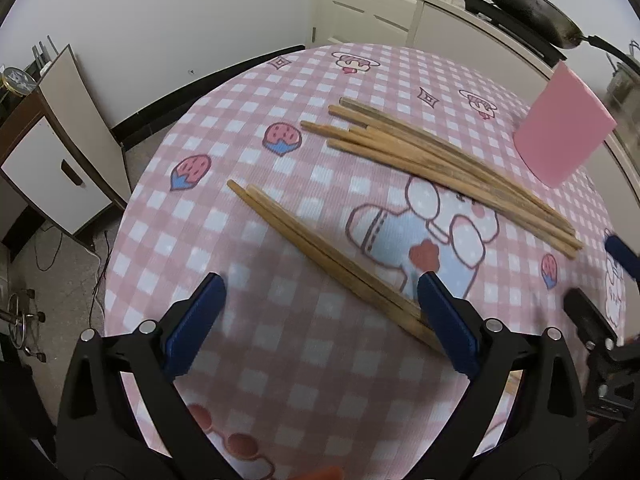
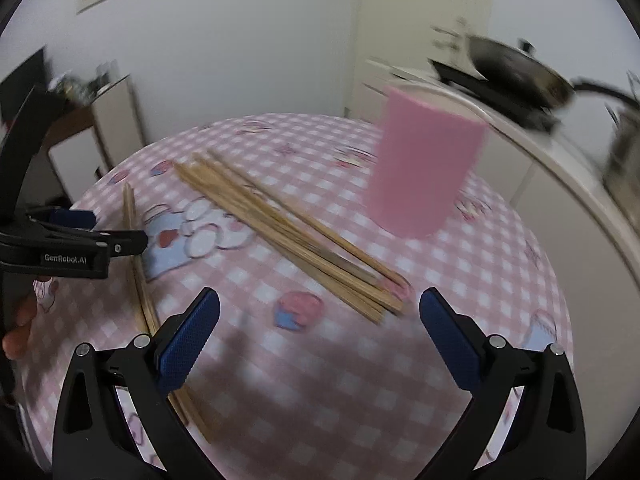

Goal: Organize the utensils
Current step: 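Lower both grippers toward the wooden chopsticks on the table, then close the right gripper on one chopstick while the left gripper grasps another chopstick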

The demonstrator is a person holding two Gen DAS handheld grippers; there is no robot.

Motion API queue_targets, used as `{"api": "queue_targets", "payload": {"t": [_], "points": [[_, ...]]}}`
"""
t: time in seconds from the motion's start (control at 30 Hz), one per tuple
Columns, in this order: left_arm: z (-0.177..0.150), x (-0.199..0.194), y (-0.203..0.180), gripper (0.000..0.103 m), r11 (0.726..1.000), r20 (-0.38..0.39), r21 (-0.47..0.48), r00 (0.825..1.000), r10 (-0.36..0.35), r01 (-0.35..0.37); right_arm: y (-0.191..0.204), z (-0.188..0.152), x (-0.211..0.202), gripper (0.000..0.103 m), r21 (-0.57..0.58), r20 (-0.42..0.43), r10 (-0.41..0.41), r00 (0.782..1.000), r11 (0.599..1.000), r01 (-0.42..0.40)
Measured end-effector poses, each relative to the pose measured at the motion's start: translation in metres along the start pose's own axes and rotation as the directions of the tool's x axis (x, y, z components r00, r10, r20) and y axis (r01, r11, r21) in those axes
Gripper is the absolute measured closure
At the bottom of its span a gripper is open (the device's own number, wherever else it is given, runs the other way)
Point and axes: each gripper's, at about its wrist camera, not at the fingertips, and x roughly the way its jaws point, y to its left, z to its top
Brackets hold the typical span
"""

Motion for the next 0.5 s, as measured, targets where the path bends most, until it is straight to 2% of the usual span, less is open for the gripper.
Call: {"api": "queue_targets", "payload": {"t": [0.13,0.2,0.23,0.3,0.4,0.5], "points": [[-0.005,-0.009,0.012,0.008,0.995,0.020,-0.035,0.996,-0.090,0.090,0.030,0.013,0.015,0.011,-0.121,-0.030,0.085,0.996,0.989,-0.088],[-0.008,-0.016,0.021,0.008,0.986,0.037,-0.074,0.988,-0.148,0.150,0.043,0.017,0.024,0.028,-0.171,-0.063,0.111,0.992,0.978,-0.120],[-0.009,-0.020,0.026,0.008,0.982,0.055,-0.095,0.985,-0.161,0.166,0.049,0.019,0.028,0.032,-0.195,-0.085,0.122,0.989,0.971,-0.136],[-0.011,-0.025,0.031,0.008,0.980,0.077,-0.111,0.985,-0.156,0.164,0.057,0.021,0.033,0.042,-0.235,-0.115,0.132,0.985,0.959,-0.156],[-0.014,-0.029,0.030,0.008,0.980,0.085,-0.109,0.983,-0.160,0.169,0.068,0.023,0.037,0.049,-0.280,-0.151,0.147,0.978,0.942,-0.185],[-0.016,-0.030,0.029,0.008,0.976,0.089,-0.111,0.980,-0.179,0.188,0.072,0.028,0.035,0.051,-0.289,-0.162,0.171,0.972,0.933,-0.213]]}}
